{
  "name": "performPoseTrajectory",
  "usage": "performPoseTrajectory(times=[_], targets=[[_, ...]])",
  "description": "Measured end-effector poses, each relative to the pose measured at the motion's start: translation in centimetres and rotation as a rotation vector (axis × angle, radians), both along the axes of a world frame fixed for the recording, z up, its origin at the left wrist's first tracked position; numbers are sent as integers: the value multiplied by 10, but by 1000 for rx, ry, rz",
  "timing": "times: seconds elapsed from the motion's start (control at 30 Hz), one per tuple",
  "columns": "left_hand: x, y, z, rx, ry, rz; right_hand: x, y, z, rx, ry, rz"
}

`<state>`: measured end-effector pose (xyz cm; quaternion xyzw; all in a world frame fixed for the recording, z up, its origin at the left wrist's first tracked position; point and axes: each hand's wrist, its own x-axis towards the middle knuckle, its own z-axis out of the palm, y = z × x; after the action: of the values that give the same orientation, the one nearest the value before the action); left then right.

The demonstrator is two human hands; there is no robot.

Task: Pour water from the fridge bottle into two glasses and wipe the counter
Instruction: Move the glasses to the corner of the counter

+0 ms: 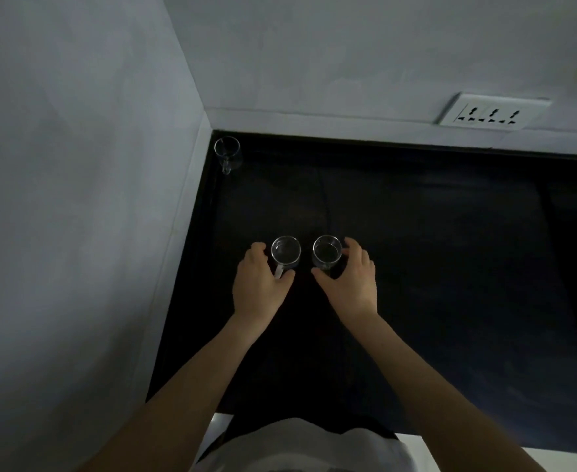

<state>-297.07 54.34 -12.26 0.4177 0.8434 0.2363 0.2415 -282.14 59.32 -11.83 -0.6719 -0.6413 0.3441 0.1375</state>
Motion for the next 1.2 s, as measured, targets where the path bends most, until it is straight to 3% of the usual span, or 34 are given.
performPoseTrajectory(times=[0.47, 1.2], targets=[[-7, 16, -23, 204, -68, -68, -13, 16, -14, 108, 49, -6], [-57, 123, -22, 371, -132, 89, -70, 118, -23, 215, 121, -51]])
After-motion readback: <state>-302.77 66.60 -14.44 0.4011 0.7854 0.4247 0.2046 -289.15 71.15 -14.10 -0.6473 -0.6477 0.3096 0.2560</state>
